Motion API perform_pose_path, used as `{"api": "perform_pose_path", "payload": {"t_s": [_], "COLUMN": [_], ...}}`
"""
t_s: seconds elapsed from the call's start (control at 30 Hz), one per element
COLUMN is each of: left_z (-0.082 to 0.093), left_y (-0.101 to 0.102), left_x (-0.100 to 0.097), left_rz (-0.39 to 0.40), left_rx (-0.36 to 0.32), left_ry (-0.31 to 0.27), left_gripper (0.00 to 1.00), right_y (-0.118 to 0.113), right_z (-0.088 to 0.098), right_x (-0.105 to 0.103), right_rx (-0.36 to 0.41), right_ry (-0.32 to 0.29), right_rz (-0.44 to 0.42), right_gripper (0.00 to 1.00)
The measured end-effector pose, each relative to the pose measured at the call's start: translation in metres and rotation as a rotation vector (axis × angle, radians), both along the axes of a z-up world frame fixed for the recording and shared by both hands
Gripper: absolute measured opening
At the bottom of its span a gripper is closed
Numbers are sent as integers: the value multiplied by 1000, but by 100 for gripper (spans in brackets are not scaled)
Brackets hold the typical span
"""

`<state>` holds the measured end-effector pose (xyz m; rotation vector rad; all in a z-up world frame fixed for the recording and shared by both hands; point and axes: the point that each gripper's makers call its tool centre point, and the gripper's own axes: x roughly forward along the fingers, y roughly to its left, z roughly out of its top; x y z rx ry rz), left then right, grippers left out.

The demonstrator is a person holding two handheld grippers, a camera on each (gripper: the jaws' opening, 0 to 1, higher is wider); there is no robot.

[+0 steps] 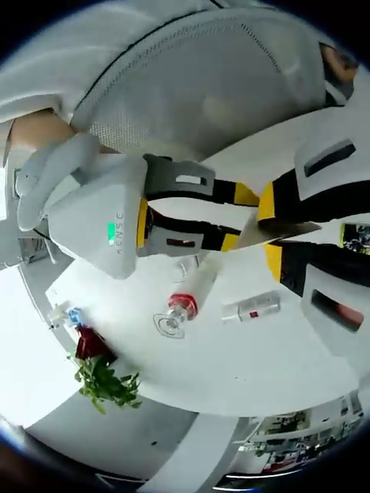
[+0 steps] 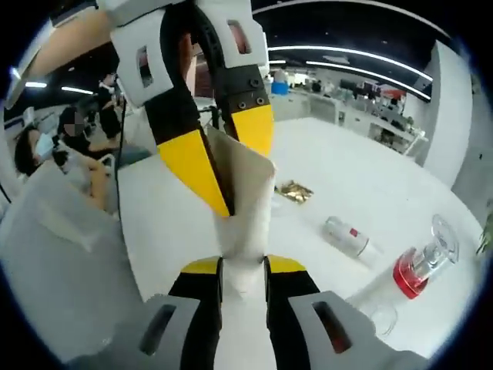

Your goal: Arrange the skincare products in the storage area until every visible bottle or jar stands upright without overlapping.

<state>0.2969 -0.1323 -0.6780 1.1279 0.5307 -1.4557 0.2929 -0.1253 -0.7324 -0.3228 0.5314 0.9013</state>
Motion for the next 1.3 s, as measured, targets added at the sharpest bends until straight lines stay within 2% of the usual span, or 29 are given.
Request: {"api": "perform_pose_path", "payload": {"t_s": [0.1,0.3,0.77,0.93,1.0,1.07,1.23,1.3], "left_z": [0,1,5,6,6,6,6,6], "left_y": [-5,-12,-44,-53,-57,-58,-63,-64], "left_x": [9,29,62,67,67,70,71,72], "left_rz": [0,23,51,51,54,57,58,62], "left_rx": [-7,-37,-97,-109,-115,-125,-130,-133], "left_ry": [1,7,16,24,31,42,44,45], "left_gripper": [12,13,12,12,12,12,12,12], "right_y": [-3,-7,4,5,6,8,1,-2], "right_z": [1,-5,-8,-5,-1,7,12,13], "right_x": [4,5,-3,-3,-7,-15,-27,-35], "right_rx": [7,-51,-28,-16,-2,53,57,72], "right_ry": [0,-10,31,27,26,43,63,94], "right_rz": [-28,-30,12,17,22,25,37,32], "right_gripper": [24,31,39,41,44,45,49,52]}}
